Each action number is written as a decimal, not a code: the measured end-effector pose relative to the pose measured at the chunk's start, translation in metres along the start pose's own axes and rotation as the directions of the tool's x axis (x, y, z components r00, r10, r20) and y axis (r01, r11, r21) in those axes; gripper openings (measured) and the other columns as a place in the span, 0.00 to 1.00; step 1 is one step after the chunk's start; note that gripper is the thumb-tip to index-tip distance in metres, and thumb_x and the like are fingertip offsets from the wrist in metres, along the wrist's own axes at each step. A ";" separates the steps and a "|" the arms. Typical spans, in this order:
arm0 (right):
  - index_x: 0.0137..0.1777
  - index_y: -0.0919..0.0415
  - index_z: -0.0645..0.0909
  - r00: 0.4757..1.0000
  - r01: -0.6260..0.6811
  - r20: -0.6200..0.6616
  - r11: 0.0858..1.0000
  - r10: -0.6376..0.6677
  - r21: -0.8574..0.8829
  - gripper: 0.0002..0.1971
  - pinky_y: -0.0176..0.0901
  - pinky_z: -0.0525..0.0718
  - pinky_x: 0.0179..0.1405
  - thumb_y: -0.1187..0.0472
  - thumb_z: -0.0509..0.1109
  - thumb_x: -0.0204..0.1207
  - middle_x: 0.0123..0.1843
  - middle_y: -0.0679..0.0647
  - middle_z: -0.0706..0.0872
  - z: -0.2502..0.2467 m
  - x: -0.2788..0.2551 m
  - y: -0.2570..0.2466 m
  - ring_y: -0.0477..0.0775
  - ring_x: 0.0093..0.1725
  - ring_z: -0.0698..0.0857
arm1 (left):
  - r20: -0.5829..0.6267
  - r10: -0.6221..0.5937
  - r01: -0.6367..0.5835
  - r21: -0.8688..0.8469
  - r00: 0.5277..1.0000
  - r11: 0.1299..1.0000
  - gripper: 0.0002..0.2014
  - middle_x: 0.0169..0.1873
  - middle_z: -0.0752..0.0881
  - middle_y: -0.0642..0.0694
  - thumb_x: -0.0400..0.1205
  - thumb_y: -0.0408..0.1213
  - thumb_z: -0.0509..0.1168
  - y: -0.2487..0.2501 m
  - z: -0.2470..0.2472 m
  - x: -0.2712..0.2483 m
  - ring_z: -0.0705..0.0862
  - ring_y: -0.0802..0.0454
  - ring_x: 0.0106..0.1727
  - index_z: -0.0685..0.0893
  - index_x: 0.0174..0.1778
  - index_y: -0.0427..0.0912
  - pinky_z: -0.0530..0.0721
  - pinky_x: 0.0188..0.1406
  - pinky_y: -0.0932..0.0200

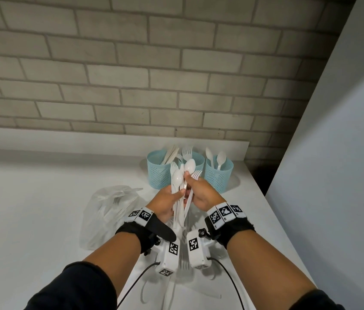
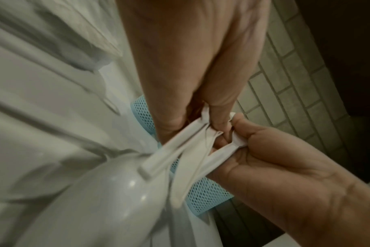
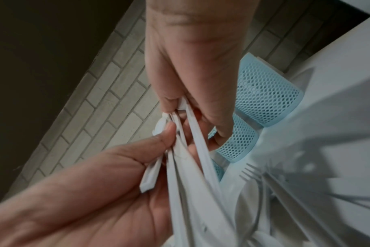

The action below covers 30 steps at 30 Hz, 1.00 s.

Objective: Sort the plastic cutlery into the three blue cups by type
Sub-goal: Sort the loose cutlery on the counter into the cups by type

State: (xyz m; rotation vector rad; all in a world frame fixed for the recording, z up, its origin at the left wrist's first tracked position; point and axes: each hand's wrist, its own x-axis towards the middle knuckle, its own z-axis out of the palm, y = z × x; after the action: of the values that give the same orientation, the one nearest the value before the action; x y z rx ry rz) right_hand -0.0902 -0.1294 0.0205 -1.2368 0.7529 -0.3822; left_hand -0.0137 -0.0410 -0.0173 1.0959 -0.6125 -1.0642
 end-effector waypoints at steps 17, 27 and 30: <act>0.56 0.57 0.80 0.997 0.001 0.081 0.989 -0.013 0.147 0.13 0.42 0.79 0.33 0.53 0.56 0.85 0.55 0.54 0.87 -0.020 0.045 -0.046 0.51 0.43 0.84 | 0.045 -0.184 0.183 0.018 0.982 0.983 0.09 0.47 0.87 0.45 0.85 0.30 0.57 0.024 -0.024 0.006 0.82 0.60 0.30 0.77 0.60 0.39 0.83 0.27 0.67; 0.56 0.65 0.79 0.812 -0.181 0.528 0.967 0.250 -0.178 0.14 0.47 0.86 0.51 0.60 0.52 0.85 0.50 0.52 0.91 -0.041 0.057 -0.055 0.51 0.51 0.89 | 0.175 -0.379 0.383 0.012 0.909 0.924 0.08 0.37 0.85 0.46 0.84 0.30 0.57 0.021 -0.026 0.008 0.80 0.58 0.28 0.80 0.55 0.38 0.79 0.21 0.66; 0.53 0.67 0.77 0.903 -0.170 0.384 0.981 0.193 -0.095 0.14 0.48 0.86 0.47 0.61 0.52 0.86 0.44 0.59 0.90 -0.035 0.063 -0.060 0.53 0.45 0.90 | 0.158 -0.346 0.352 -0.008 0.925 0.936 0.08 0.35 0.85 0.47 0.84 0.31 0.57 0.018 -0.022 0.013 0.79 0.59 0.28 0.80 0.55 0.39 0.78 0.22 0.66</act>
State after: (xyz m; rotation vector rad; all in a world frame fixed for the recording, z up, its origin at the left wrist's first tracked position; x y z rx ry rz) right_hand -0.0626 -0.2128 0.0534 -1.2363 0.5287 0.0453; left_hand 0.0164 -0.0422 -0.0103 1.1224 -0.5277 -1.4756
